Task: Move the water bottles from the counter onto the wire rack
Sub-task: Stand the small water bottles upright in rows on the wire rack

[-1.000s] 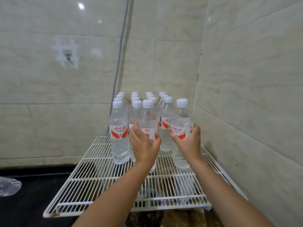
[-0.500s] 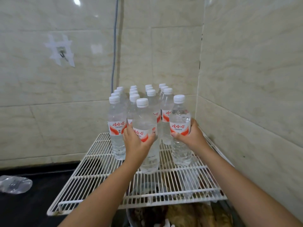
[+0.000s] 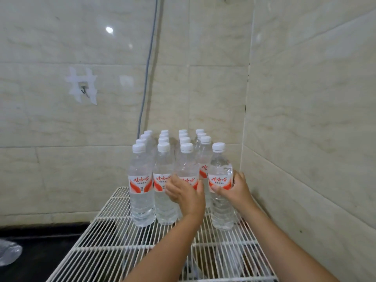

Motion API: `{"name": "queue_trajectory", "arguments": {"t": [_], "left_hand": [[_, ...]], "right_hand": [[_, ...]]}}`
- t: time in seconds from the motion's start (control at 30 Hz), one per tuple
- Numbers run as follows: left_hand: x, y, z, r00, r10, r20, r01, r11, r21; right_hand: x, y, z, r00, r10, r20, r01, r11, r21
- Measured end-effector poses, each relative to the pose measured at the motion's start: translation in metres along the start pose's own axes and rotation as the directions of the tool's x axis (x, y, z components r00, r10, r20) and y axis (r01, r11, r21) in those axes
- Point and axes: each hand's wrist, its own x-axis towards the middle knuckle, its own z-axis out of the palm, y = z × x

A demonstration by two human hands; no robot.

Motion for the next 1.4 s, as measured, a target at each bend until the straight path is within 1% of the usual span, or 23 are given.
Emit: {"name": "queue_trajectory", "arguments": {"t": [0.1,0.2,0.3,0.4,0.43,0.47,0.5,0.53,0.57,0.63,0.7,0.73,0.77,0.83,0.97,1.07,1.13,1.23,1.33,1.4], "left_hand": [[0.001,-0.002,0.003,1.0,-0.008,-0.03,0.009,0.999,0.05],[-0.001,-0.005,-0.001,0.999,0.034,-0.008,-0.032,0.991,0.126],[-0.002,-0.013,-0.009,0.981,0.186,0.061,-0.195,0.959,0.207],[-0.001,-0.028,-0.02,0.93,0.29,0.227,-0.353,0.876,0.329],[0.001,-0.036,-0.022,0.906,0.317,0.28,-0.406,0.84,0.361],[0.004,-0.044,-0.025,0.873,0.382,0.302,-0.48,0.783,0.397],[0.01,-0.054,-0.026,0.816,0.507,0.278,-0.577,0.676,0.459],[0.015,-0.064,-0.026,0.758,0.597,0.263,-0.628,0.557,0.543],[0.018,-0.071,-0.027,0.723,0.628,0.287,-0.646,0.468,0.602],[0.021,-0.081,-0.026,0.692,0.623,0.364,-0.656,0.333,0.677],[0.022,-0.082,-0.027,0.657,0.614,0.437,-0.685,0.244,0.687],[0.023,-0.084,-0.026,0.649,0.616,0.446,-0.686,0.222,0.692],[0.024,-0.083,-0.026,0.652,0.605,0.457,-0.686,0.216,0.695],[0.027,-0.085,-0.025,0.66,0.585,0.472,-0.694,0.232,0.682],[0.029,-0.089,-0.02,0.668,0.578,0.468,-0.688,0.241,0.684],[0.029,-0.093,-0.016,0.673,0.582,0.456,-0.688,0.268,0.674],[0.028,-0.094,-0.014,0.673,0.603,0.429,-0.683,0.284,0.673],[0.026,-0.091,-0.012,0.693,0.599,0.402,-0.664,0.313,0.679],[0.023,-0.087,-0.016,0.712,0.585,0.389,-0.637,0.303,0.709],[0.022,-0.085,-0.021,0.736,0.567,0.371,-0.608,0.312,0.73]], "right_hand": [[0.004,-0.004,0.004,1.0,0.016,0.013,-0.017,0.999,0.038],[0.01,0.004,0.009,0.999,0.034,0.032,-0.036,0.997,0.064],[0.007,-0.003,0.012,0.998,0.014,0.069,-0.019,0.998,0.066],[0.007,-0.001,0.01,0.993,0.01,0.115,-0.013,1.0,0.022],[0.006,0.002,0.009,0.994,0.016,0.11,-0.015,1.0,-0.013],[0.005,0.005,0.008,0.994,0.015,0.105,-0.01,0.999,-0.043],[0.002,0.008,0.008,0.994,0.025,0.109,-0.016,0.996,-0.082],[0.0,0.01,0.008,0.991,0.042,0.123,-0.026,0.991,-0.133],[-0.002,0.013,0.009,0.987,0.07,0.141,-0.043,0.981,-0.188],[-0.006,0.017,0.012,0.983,0.1,0.152,-0.062,0.969,-0.238],[-0.009,0.018,0.014,0.984,0.111,0.139,-0.077,0.97,-0.232],[-0.009,0.018,0.014,0.985,0.112,0.134,-0.08,0.971,-0.223],[-0.009,0.017,0.014,0.984,0.121,0.129,-0.09,0.97,-0.225],[-0.01,0.013,0.016,0.984,0.13,0.122,-0.098,0.967,-0.235],[-0.011,0.012,0.025,0.994,0.073,0.085,-0.046,0.958,-0.284],[-0.012,0.013,0.029,0.996,0.055,0.076,-0.035,0.969,-0.243],[-0.01,0.016,0.028,0.993,0.054,0.1,-0.03,0.974,-0.226],[-0.01,0.021,0.029,0.993,0.052,0.105,-0.024,0.967,-0.252],[-0.012,0.02,0.031,0.992,0.058,0.11,-0.025,0.959,-0.283],[-0.013,0.015,0.03,0.99,0.089,0.111,-0.052,0.953,-0.297]]}}
